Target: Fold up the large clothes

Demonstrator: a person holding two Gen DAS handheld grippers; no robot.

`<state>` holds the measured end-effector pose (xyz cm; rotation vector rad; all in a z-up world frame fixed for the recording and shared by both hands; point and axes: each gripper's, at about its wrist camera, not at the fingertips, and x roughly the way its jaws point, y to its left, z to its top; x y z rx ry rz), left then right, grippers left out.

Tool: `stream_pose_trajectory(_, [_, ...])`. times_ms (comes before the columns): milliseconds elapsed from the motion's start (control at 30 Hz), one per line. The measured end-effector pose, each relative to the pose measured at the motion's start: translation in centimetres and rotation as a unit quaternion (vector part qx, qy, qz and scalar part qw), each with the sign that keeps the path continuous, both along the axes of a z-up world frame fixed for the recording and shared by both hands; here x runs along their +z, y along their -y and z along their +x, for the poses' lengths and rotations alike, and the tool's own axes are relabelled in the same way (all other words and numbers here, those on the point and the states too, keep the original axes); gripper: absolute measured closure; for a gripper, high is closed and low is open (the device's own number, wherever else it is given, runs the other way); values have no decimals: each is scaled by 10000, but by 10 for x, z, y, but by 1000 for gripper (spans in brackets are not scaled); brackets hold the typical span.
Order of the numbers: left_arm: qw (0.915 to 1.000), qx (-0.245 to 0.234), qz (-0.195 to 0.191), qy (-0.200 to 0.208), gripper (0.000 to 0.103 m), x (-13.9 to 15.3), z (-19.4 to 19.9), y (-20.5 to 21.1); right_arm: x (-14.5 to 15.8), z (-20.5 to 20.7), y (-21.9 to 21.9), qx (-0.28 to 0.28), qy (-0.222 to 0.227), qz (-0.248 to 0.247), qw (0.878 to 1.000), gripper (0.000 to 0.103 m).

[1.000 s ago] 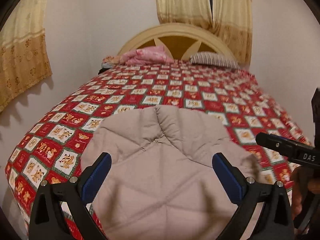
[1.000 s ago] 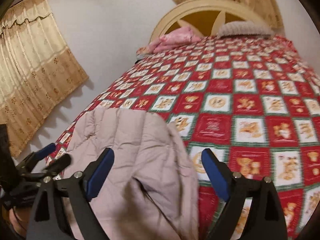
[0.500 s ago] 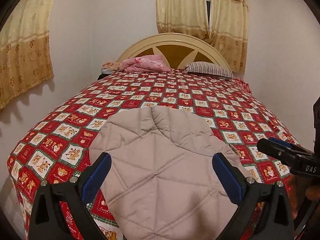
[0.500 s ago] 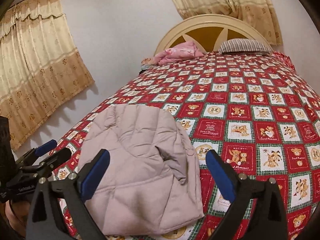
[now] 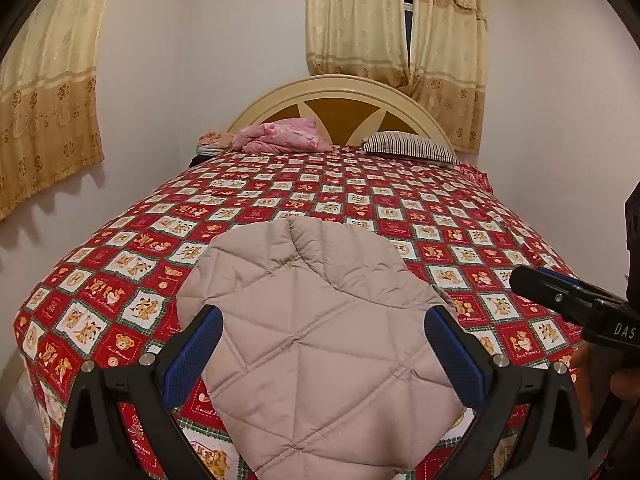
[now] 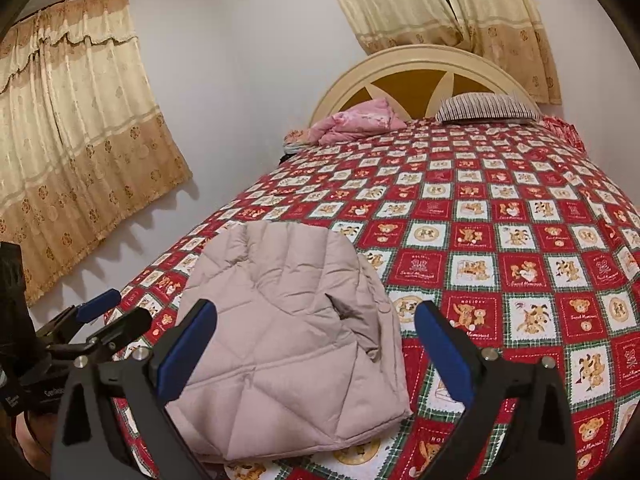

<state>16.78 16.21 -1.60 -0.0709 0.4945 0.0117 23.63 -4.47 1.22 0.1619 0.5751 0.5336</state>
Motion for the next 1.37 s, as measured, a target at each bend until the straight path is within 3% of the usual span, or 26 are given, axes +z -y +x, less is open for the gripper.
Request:
stream_pose_trajectory(433, [9995,144,-141,-255,2,1,6,-5,1,-4,6,-78,88,67,9999,1])
stream_pose_trajectory(767, [9999,103,-43,14,1,14,-3,-3,9,-9,0,16,256,48,9997,1])
stream_pose_trajectory(933, [9988,413,234,153,1,19,-6,-5,12,-14,-6,100,349,-12,9993,1])
stream_pose_trajectory(1367, [9981,429,262,361,1,15,-10,-13,10,-17,-14,219,372,-87,9990,1])
